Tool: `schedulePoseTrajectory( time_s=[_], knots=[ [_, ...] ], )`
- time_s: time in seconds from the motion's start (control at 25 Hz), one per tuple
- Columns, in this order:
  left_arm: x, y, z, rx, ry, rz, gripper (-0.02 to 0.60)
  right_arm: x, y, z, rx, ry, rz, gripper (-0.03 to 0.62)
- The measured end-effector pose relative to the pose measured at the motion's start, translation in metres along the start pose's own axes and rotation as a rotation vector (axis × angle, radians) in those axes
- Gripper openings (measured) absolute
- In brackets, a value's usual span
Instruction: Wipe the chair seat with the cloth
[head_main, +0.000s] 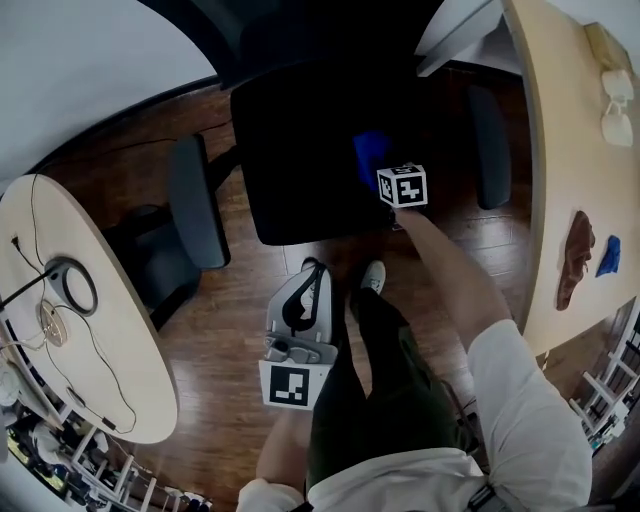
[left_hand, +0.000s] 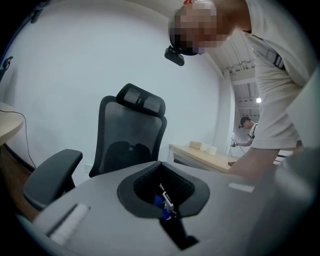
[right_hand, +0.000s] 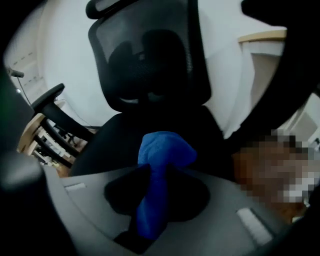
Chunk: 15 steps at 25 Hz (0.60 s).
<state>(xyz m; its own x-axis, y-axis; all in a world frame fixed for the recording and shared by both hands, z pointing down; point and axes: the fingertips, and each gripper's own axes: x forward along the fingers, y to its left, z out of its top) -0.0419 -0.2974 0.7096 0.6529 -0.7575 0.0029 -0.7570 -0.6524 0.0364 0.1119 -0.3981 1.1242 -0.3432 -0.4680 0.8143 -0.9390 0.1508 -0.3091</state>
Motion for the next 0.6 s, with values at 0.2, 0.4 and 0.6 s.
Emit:
schedulePoseTrajectory(
  time_s=[0.2,0.4,0.6],
  knots=[
    [0.013,-0.022,-0.004,0.004,-0.017,-0.044,0.004,-0.057,-0.107,-0.004,0.058,-0.036,-0.149,0.092],
    [0.014,-0.034,-0.006,-0.007,-0.011,-0.054,0.004,-0.06,-0.101,-0.004,0.062,-0.056,-0.116,0.092],
    [0.005,-0.037,0.002,-0.03,-0.024,-0.038,0.004,-0.053,0.056,0.009,0.021,-0.143,0.18,0.094]
  ],
)
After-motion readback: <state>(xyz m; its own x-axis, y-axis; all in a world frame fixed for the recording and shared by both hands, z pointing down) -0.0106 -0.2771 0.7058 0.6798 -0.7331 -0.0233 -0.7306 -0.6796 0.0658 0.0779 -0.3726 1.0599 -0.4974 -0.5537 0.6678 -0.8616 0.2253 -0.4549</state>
